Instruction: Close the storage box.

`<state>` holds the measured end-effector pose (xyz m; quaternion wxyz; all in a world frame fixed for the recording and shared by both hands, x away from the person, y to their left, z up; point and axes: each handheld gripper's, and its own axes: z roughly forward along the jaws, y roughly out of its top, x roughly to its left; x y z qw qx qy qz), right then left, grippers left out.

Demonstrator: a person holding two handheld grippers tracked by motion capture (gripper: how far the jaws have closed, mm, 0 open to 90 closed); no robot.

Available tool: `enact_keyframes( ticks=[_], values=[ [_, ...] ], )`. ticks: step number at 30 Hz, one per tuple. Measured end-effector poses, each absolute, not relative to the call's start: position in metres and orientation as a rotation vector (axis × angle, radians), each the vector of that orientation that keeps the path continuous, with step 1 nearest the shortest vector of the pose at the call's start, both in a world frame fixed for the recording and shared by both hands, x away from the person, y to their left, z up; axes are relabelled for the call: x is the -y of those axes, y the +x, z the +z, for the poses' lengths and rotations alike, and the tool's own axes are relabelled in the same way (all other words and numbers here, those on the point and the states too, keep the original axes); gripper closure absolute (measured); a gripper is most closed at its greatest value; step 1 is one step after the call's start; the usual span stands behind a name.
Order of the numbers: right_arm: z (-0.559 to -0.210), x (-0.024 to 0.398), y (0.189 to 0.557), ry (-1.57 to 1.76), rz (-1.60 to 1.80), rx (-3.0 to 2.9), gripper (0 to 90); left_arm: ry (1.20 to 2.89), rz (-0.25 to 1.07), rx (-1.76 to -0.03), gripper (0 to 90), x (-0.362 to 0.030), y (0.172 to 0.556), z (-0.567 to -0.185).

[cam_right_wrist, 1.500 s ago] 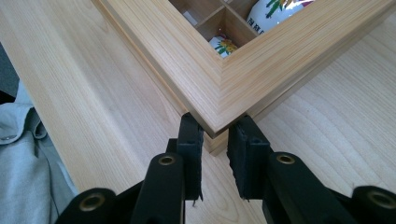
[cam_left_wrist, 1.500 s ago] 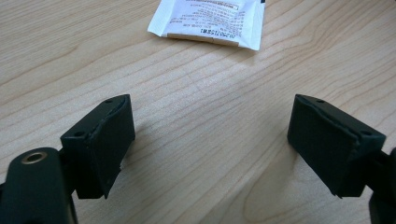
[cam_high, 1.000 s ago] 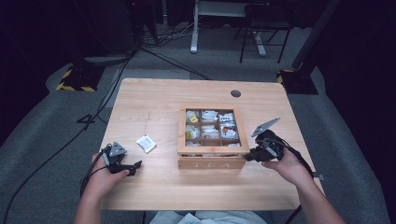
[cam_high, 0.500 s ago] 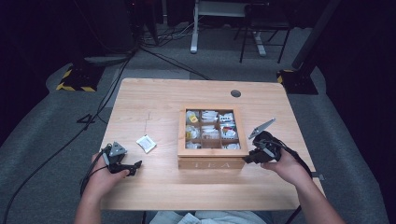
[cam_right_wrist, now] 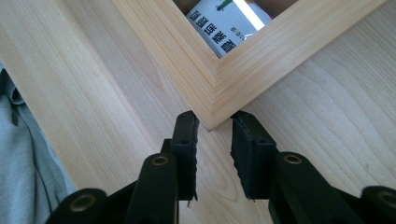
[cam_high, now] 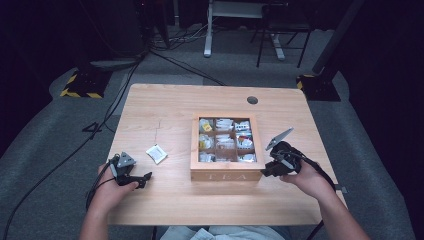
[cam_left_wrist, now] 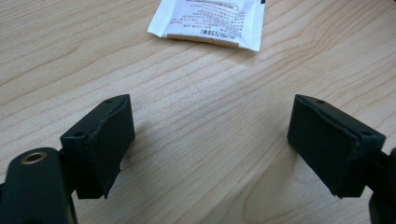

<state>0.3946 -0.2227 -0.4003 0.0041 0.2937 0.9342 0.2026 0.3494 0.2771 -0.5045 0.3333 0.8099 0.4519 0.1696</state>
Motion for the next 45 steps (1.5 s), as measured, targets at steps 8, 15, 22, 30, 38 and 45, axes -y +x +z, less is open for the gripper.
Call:
enact_keyframes(
  ticks=[8,15,22,30,38,45],
  values=[
    [-0.386,0.234,0.396,0.945,0.768,-2.867,49.6,2.117,0.446,-1.183,15.7,-0.277,0.349,-0.504],
    [-0.369,0.247,0.4,0.987,0.985,-2.704,45.6,2.114,0.444,-1.189,15.8,-0.276,0.345,-0.504],
    [-0.362,0.268,0.404,1.023,1.13,-2.524,45.3,2.112,0.442,-1.189,15.7,-0.276,0.345,-0.504],
    [-0.364,0.295,0.412,1.04,1.17,-2.364,45.4,2.114,0.444,-1.19,15.7,-0.276,0.345,-0.504],
    [-0.378,0.323,0.427,1.13,1.178,-2.267,45.0,2.114,0.445,-1.188,15.7,-0.276,0.345,-0.504],
    [-0.402,0.343,0.439,1.174,1.154,-2.195,44.8,2.115,0.446,-1.184,15.7,-0.276,0.346,-0.504]
  ],
)
